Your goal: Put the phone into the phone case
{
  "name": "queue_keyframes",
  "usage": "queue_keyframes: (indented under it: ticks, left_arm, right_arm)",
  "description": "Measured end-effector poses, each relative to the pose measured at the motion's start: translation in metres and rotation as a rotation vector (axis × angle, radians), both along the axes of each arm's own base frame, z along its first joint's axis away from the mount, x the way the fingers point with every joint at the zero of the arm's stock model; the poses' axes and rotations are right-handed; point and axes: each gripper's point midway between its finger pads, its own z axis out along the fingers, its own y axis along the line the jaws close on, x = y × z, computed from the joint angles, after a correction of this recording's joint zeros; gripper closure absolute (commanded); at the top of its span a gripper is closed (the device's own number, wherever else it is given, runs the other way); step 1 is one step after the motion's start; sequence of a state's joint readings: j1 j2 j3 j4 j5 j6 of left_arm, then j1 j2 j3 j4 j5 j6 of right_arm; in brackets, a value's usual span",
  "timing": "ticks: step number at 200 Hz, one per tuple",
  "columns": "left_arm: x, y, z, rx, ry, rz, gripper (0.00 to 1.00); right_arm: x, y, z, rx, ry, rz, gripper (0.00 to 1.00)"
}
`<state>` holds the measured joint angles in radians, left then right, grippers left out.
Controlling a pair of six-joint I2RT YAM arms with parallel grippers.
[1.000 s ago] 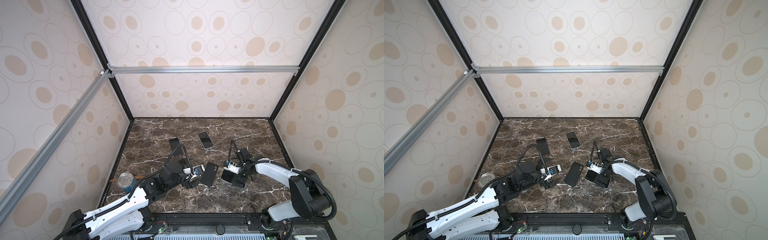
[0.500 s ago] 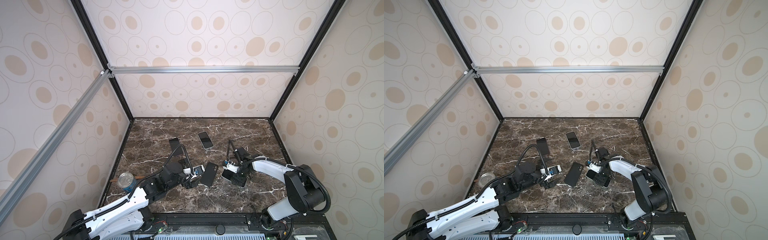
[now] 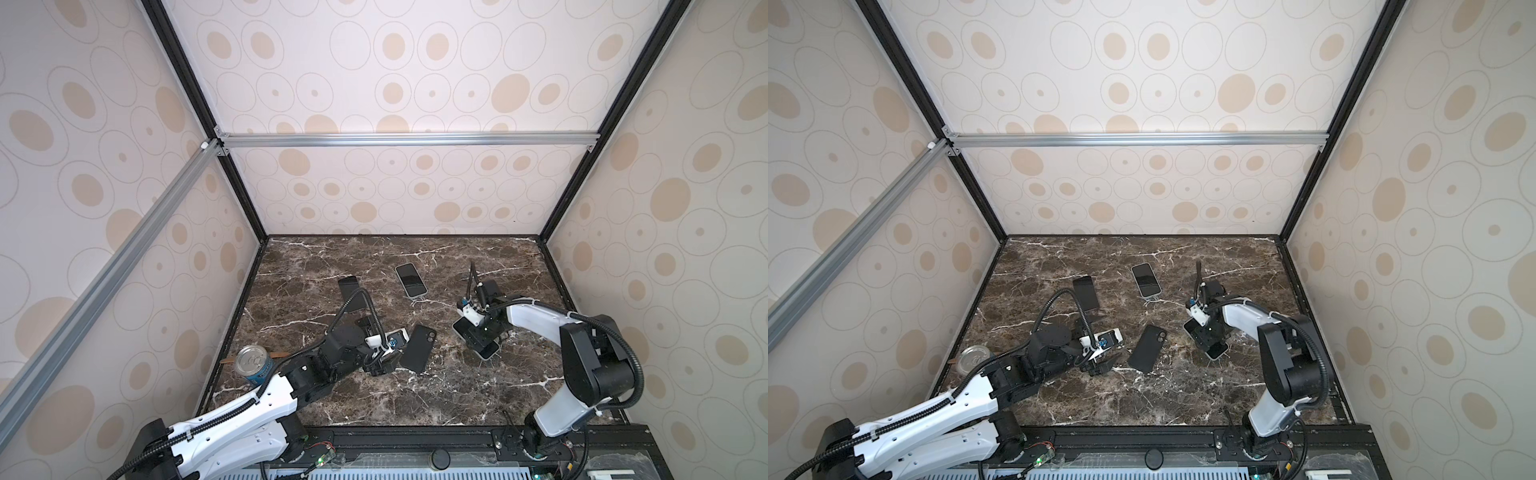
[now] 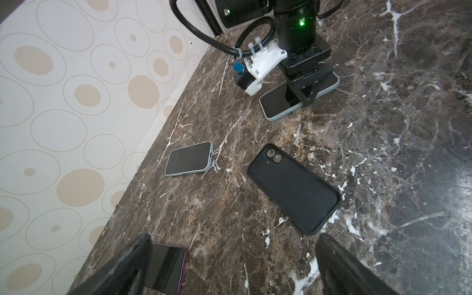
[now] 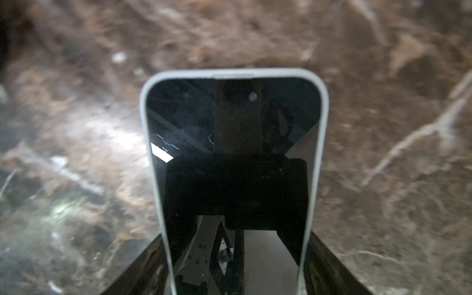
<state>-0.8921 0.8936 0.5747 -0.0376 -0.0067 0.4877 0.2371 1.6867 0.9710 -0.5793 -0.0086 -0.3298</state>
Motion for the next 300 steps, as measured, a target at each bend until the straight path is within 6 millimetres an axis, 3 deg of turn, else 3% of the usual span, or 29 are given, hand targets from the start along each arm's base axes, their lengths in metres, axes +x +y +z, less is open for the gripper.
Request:
queue_keyframes:
  ticks: [59,120,201,266,300]
  left_arm:
    - [0.009,0.008,0.002,0.006,-0.033,0.064,0.01]
    - [0.014,0.01,0.005,-0.008,-0.041,0.093,0.01]
    - [0.015,0.012,0.008,-0.027,-0.037,0.108,0.01]
    - [0.017,0.015,0.01,-0.044,-0.031,0.135,0.01]
    - [0.025,0.021,0.02,-0.07,-0.037,0.186,0.01]
  right_arm:
    - [0.094,-0.044,0.005,-0.031,-0.022,-0.289,0.25]
    - [0.168,-0.049,0.012,-0.013,-0.057,-0.384,0.2]
    - [0.184,-0.052,0.014,0.01,-0.032,-0.462,0.12]
    - [0.178,-0.052,0.015,0.02,-0.002,-0.492,0.12]
    - [0.18,-0.05,0.041,0.035,-0.03,-0.514,0.15]
